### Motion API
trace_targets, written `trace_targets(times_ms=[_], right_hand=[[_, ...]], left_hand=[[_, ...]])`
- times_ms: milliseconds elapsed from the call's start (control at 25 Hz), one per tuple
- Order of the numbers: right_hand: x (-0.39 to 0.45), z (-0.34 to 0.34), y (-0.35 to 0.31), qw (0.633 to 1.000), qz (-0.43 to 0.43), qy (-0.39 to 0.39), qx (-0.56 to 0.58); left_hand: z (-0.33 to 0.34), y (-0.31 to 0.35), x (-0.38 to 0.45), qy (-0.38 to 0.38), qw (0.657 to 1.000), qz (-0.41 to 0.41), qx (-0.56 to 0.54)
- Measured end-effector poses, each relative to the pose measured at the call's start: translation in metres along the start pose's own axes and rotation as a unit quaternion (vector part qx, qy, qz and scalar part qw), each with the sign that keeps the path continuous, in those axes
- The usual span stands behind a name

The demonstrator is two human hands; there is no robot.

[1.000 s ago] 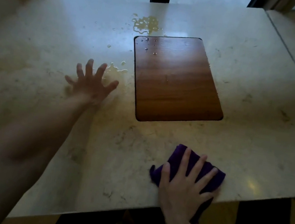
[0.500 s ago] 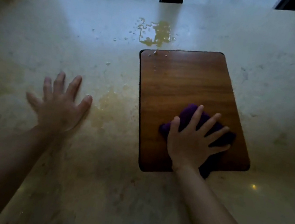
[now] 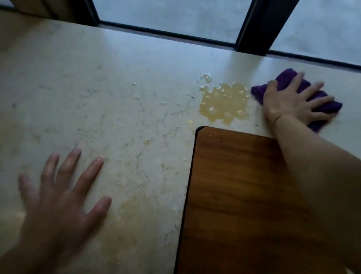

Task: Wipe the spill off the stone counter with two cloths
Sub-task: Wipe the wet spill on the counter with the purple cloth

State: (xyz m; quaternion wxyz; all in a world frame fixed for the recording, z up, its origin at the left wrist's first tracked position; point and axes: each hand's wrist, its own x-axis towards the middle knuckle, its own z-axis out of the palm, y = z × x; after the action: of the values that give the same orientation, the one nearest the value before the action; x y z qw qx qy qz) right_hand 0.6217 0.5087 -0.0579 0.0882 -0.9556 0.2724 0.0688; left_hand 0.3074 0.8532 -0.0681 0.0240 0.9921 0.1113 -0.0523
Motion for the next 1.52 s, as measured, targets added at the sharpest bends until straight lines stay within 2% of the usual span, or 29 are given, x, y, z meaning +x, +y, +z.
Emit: trace_targets(times_ms=[120, 200, 280, 560, 760, 920, 1040, 1160, 1280, 1400, 1520], right_hand=[[0.047, -0.01, -0.02, 0.987, -0.153, -0.027, -0.029], [0.051, -0.008, -0.036, 0.951, -0.302, -0.043, -0.039], [0.042, -0.008, -0.044, 0.92, -0.384, -0.055, -0.05], [-0.059, -0.001, 0.011, 0.87, -0.481, -0.085, -0.069], [-0.183, 0.011, 0.102, 0.873, -0.473, -0.086, -0.087], [-0.319, 0.025, 0.192, 0.906, -0.411, -0.059, -0.08], [-0.42, 0.033, 0.257, 0.951, -0.29, -0.083, -0.066], [-0.5, 0.037, 0.295, 0.98, -0.177, -0.081, -0.05], [-0.565, 0.052, 0.287, 0.995, -0.05, -0.08, -0.025], [-0.601, 0.068, 0.235, 0.992, 0.107, -0.056, 0.038], [-0.603, 0.074, 0.18, 0.981, 0.176, -0.07, 0.034]], left_hand=[[0.0, 0.001, 0.002, 0.014, 1.0, 0.014, 0.001], [0.0, -0.002, 0.002, 0.01, 1.0, 0.014, 0.001], [0.001, -0.002, 0.001, 0.01, 1.0, 0.018, 0.004], [-0.003, -0.004, 0.002, -0.009, 1.0, 0.008, -0.005], [-0.002, -0.004, -0.001, 0.005, 1.0, 0.007, -0.017], [-0.001, -0.007, -0.003, 0.017, 0.999, 0.032, -0.026], [-0.002, -0.006, -0.008, 0.015, 0.998, 0.046, -0.034], [-0.001, -0.008, -0.008, 0.006, 0.997, 0.061, -0.043], [-0.003, -0.01, -0.005, 0.007, 0.998, 0.053, -0.044], [-0.003, -0.008, -0.005, 0.017, 0.998, 0.048, -0.041], [-0.007, -0.009, -0.007, 0.009, 0.997, 0.056, -0.048]])
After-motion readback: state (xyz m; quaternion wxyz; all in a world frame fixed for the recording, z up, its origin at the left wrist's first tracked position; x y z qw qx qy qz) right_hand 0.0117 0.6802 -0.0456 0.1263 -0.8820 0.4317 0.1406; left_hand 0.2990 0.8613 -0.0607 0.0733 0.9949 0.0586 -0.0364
